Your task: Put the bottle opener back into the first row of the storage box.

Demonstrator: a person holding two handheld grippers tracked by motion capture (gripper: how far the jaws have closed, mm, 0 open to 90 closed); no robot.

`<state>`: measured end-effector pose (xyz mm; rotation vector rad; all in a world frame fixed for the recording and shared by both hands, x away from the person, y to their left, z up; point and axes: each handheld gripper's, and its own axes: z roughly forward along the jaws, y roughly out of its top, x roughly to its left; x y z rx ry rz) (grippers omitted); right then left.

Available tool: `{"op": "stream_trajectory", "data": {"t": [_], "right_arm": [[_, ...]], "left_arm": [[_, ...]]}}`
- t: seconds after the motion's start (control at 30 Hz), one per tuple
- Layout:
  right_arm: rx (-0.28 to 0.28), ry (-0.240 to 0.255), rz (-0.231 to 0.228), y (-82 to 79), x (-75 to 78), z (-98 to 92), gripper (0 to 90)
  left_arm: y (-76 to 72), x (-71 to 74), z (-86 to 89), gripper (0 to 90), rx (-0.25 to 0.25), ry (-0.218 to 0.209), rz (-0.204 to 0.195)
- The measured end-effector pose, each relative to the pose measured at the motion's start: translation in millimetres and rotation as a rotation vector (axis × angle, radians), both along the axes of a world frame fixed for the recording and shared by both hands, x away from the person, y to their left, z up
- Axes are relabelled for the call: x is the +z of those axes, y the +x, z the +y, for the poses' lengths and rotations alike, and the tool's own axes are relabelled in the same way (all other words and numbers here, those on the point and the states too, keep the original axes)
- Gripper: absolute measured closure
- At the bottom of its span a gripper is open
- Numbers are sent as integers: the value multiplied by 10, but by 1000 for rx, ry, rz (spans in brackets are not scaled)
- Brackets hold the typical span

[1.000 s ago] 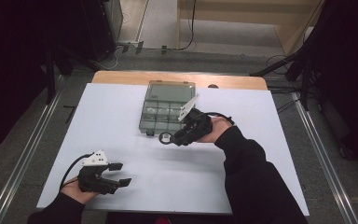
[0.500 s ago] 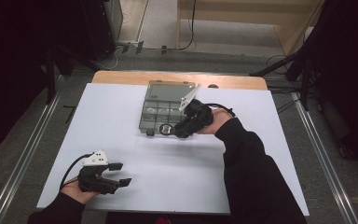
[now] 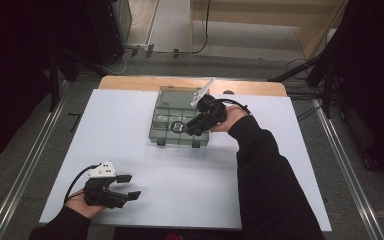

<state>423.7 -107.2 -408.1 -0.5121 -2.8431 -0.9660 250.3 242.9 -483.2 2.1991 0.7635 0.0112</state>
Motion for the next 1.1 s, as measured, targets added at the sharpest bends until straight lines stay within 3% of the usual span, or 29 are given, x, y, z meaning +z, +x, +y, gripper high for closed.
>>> {"op": "stream_trajectory", "data": {"t": [0.23, 0.9, 1.03, 1.1], "right_arm": [[-6, -14, -4, 171, 57, 65, 658], [-31, -57, 24, 586, -75, 254, 658], [-40, -42, -4, 645, -86, 238, 658], [-45, -61, -4, 671, -109, 241, 658]], "left_arm": [[-3, 2, 1, 287, 0, -2, -5], [-10, 3, 2, 287, -12, -9, -4], [-13, 3, 0, 287, -14, -11, -1], [-13, 4, 0, 287, -15, -12, -4]]}}
